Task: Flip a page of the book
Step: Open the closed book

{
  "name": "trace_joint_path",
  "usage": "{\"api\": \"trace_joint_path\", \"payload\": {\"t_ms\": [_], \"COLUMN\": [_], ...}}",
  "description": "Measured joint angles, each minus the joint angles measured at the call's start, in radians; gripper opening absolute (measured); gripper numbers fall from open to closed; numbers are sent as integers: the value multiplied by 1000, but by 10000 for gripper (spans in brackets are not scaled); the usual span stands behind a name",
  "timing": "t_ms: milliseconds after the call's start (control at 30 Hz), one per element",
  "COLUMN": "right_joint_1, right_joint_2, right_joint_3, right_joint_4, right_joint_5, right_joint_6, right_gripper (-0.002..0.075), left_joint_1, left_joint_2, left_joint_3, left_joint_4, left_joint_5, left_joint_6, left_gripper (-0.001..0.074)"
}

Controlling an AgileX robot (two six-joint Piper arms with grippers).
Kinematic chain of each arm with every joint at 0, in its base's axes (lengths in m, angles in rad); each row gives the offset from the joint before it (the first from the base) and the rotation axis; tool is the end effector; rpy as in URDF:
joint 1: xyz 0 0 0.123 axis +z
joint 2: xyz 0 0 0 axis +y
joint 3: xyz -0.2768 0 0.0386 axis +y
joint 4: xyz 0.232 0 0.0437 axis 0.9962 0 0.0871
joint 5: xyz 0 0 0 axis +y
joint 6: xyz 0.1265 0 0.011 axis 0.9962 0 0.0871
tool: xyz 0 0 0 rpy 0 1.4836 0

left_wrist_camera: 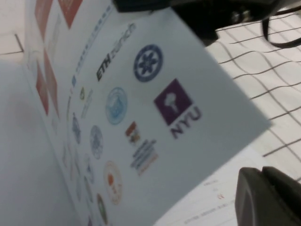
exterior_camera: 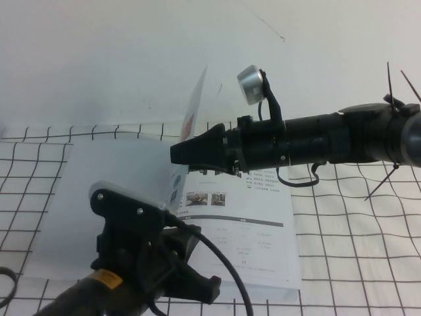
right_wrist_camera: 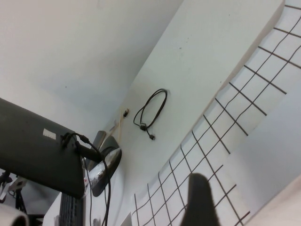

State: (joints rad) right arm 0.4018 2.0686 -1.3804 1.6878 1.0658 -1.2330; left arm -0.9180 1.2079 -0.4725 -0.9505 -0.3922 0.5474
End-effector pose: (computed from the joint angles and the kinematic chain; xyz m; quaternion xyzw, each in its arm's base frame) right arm 0.3535 0.2702 0.2102 -0.2156 0.7404 0.5946 0.2275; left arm 0.1830 -0.1744 0.2238 0.1426 0.8186 -0.2180 0.5119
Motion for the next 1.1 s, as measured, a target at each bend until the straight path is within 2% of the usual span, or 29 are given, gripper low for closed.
{"api": "trace_joint_path", "payload": {"t_ms": [100, 267, 533, 833, 900, 1000, 1100], "right_joint_1": [0, 0, -2, -56, -65, -72, -72], "right_joint_2": [0, 0, 0, -37, -45, -48, -48], "right_joint_3": [0, 0, -20, -120, -130, -136, -136], "right_joint_4": [0, 0, 0, -12, -53, -246, -487], "right_joint_5": [14, 79, 95, 102, 106, 90, 27], "right_joint_6": [-2, -8, -30, -30, -25, 12, 108], "right_gripper": [461, 461, 461, 459, 438, 360, 232], "left_joint_1": [-4, -8, -8, -8, -8, -8, -8], "left_joint_2": [73, 131, 131, 131, 131, 131, 131], "left_joint_3": [0, 0, 0, 0, 0, 0, 0], "left_joint_4": [-31, -207, -300, -527, -547, -556, -581], "left_joint_5": [-82, -160, -191, -250, -249, -254, -256], "left_joint_6": [-14, -13, -4, 119, 123, 130, 130], "left_gripper": [-3, -3, -3, -2, -2, -2, -2]}}
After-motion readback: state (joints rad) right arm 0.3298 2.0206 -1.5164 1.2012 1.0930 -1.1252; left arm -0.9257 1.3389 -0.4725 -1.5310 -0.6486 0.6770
